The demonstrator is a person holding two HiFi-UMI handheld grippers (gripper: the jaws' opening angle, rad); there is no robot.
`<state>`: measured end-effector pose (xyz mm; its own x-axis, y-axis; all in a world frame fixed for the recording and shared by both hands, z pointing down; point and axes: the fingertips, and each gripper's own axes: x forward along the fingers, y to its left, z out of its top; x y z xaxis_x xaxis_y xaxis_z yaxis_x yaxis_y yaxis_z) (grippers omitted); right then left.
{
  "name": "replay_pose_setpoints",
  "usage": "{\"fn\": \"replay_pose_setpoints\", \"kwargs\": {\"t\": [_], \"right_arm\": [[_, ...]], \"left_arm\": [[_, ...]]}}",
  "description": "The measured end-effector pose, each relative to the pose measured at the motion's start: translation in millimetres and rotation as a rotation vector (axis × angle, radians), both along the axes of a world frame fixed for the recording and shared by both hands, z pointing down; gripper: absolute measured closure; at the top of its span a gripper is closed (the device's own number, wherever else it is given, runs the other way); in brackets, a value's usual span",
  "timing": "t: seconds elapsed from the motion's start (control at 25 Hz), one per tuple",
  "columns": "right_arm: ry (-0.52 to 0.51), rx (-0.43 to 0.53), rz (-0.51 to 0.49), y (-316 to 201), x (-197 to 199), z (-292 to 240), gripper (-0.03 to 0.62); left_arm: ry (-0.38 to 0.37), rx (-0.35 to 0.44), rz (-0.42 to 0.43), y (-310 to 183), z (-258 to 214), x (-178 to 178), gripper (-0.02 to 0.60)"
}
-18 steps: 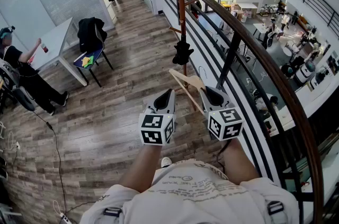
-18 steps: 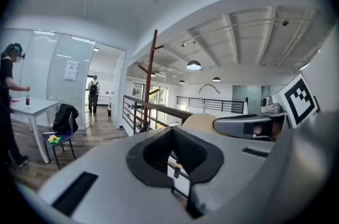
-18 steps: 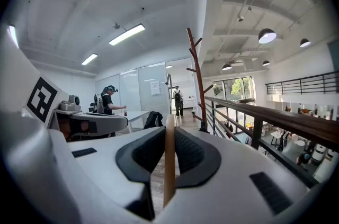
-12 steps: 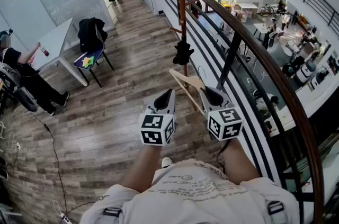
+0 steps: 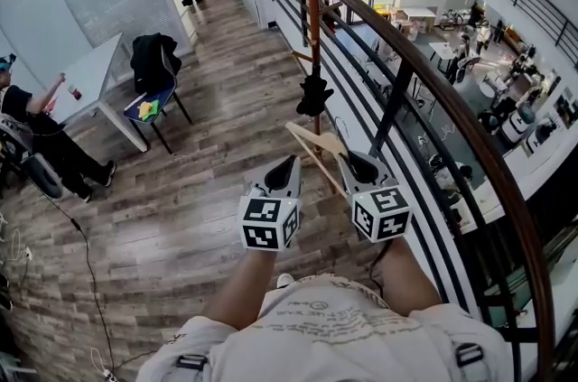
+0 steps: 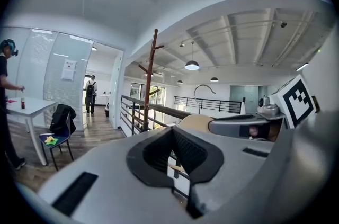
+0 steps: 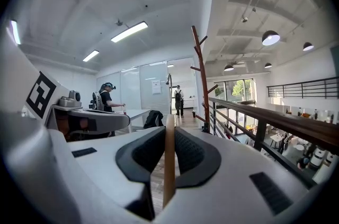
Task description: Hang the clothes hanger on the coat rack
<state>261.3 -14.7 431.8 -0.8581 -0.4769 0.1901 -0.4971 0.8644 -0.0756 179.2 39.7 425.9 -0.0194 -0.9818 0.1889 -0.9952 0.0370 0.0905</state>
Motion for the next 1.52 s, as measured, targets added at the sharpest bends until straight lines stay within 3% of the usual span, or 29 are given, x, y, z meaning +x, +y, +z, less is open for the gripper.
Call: {"fn": "replay_pose_setpoints", "kwargs": {"t": [0.92, 1.52], "right_arm": [[0.002, 0.043, 0.07, 25, -134, -8, 0.543], [0.022, 0.027, 0.053, 34, -171, -4, 0.543]], "left_arm": [[0.035, 0.031, 0.092, 17, 9, -140, 0.578], [0.06, 0.005, 0.068, 34, 23, -179, 0.578]]}}
